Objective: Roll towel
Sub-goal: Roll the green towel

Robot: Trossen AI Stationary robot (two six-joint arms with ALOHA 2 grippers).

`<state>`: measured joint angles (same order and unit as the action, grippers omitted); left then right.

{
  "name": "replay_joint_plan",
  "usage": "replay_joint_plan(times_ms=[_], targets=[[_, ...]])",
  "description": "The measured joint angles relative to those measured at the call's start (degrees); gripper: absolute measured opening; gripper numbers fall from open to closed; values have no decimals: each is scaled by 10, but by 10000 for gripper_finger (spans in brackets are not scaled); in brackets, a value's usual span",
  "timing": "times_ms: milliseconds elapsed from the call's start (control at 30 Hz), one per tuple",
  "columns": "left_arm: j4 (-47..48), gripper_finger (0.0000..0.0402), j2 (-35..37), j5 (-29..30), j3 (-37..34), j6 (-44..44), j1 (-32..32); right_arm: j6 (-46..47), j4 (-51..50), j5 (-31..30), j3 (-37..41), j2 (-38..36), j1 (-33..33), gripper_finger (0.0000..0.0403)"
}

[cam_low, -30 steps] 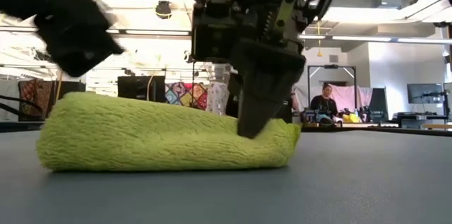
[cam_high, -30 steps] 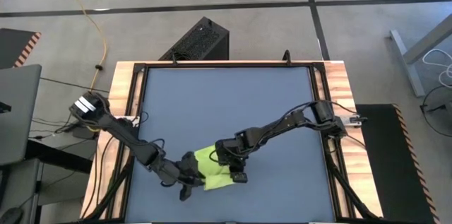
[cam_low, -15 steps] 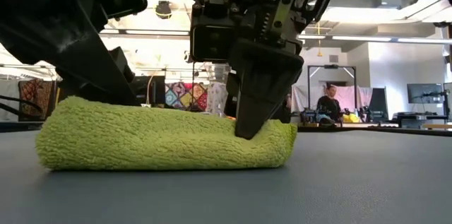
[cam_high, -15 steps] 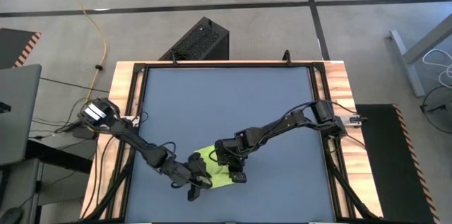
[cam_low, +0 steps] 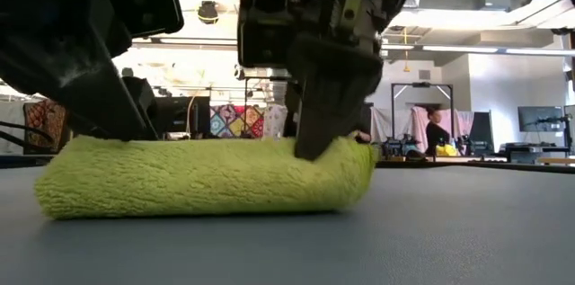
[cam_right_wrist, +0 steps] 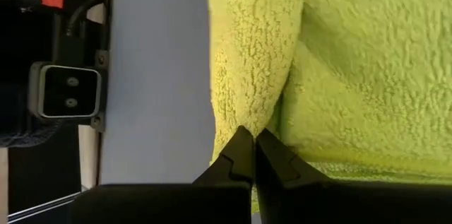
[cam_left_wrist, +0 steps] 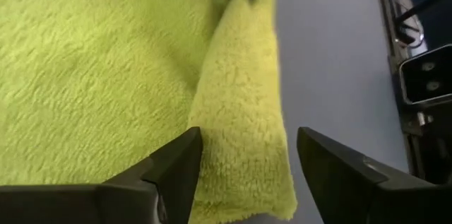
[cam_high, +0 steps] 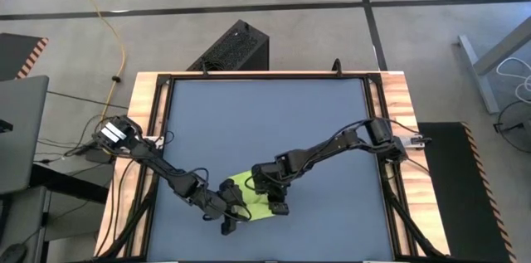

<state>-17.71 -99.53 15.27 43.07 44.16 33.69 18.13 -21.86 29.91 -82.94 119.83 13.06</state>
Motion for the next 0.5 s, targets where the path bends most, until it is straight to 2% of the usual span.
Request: replay_joint_plan(times_ms=[233,367,433,500], targets=[[-3,219,0,5,0,-1,0,-5,-3,1,-25,0,0,19],[6,212,-11,-18,1,3,0,-5,-4,1,-25,0,-1,19],[-3,190,-21,-32,3,22,-1,-5,-7,1,-25,0,-1,19],[-1,147,-23,-33,3,29,0,-3,-7,1,-25,0,0,19]])
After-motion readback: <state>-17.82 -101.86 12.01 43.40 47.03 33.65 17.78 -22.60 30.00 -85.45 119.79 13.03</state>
